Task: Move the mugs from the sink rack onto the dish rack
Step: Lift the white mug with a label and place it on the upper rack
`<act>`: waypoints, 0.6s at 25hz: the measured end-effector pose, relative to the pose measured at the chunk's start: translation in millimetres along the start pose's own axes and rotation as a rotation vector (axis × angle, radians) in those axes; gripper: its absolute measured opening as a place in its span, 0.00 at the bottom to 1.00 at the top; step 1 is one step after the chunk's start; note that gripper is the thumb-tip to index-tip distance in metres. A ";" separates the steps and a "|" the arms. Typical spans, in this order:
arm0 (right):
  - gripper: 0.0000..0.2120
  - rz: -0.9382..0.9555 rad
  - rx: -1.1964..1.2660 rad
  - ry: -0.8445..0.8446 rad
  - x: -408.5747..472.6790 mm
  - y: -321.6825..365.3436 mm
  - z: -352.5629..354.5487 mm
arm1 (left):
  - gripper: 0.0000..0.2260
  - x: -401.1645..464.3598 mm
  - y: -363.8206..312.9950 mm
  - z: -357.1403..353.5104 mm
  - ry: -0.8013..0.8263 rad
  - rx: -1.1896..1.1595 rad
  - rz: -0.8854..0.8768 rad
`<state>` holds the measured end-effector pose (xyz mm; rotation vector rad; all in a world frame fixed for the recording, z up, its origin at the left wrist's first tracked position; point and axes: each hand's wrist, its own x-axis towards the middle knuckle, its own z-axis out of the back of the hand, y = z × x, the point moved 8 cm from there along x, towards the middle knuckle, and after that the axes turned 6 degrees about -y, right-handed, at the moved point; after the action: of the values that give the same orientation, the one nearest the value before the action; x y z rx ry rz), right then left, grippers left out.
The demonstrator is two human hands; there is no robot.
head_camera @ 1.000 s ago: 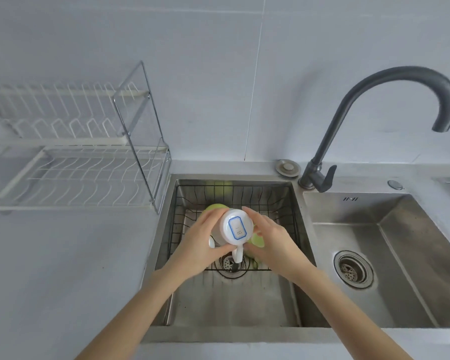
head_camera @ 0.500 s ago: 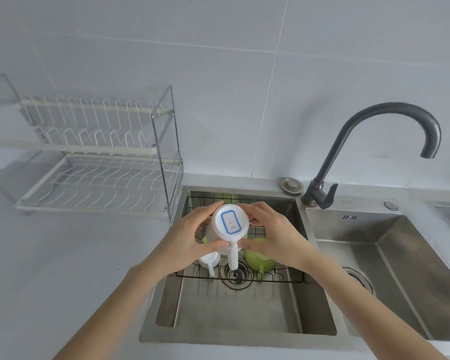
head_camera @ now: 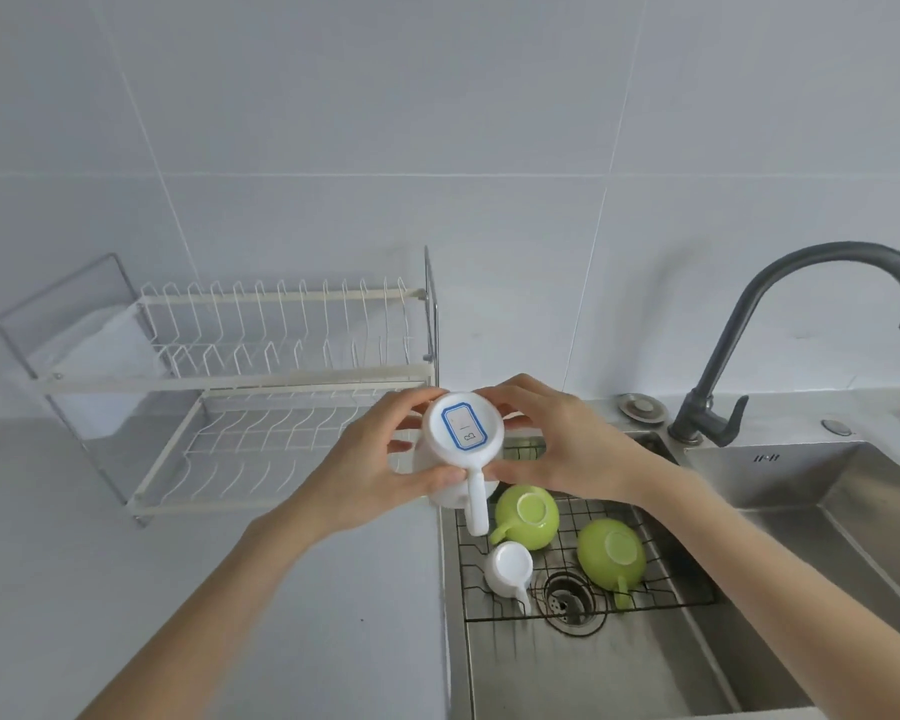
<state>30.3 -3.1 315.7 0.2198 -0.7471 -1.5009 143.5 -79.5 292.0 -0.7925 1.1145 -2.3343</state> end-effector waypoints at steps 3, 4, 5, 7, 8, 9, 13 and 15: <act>0.29 0.029 -0.071 0.004 25.4 25.8 -4.0 | 0.24 8.6 1.7 32.7 0.004 0.048 -0.047; 0.30 0.035 -0.090 0.007 34.3 33.3 -3.5 | 0.24 13.1 1.1 42.7 0.002 0.062 -0.063; 0.31 0.038 -0.109 0.011 44.4 40.9 -3.0 | 0.24 17.6 0.0 53.9 -0.002 0.076 -0.076; 0.33 0.059 -0.161 0.020 65.0 55.4 1.7 | 0.24 28.7 -4.5 75.2 -0.016 0.105 -0.103; 0.33 0.075 -0.192 0.021 75.4 62.9 5.1 | 0.24 34.4 -7.2 85.6 -0.024 0.114 -0.114; 0.33 0.088 -0.221 0.018 85.8 69.1 9.2 | 0.26 41.0 -9.4 95.1 -0.034 0.122 -0.127; 0.32 0.099 -0.298 0.014 127.0 79.5 23.0 | 0.24 75.1 -11.8 126.3 -0.075 0.182 -0.152; 0.31 0.100 -0.313 0.007 148.7 77.7 26.5 | 0.24 95.5 -10.5 138.2 -0.082 0.217 -0.152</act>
<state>63.8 -127.8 426.1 -0.0479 -0.5005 -1.4981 161.8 -206.7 400.7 -0.9088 0.7739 -2.4697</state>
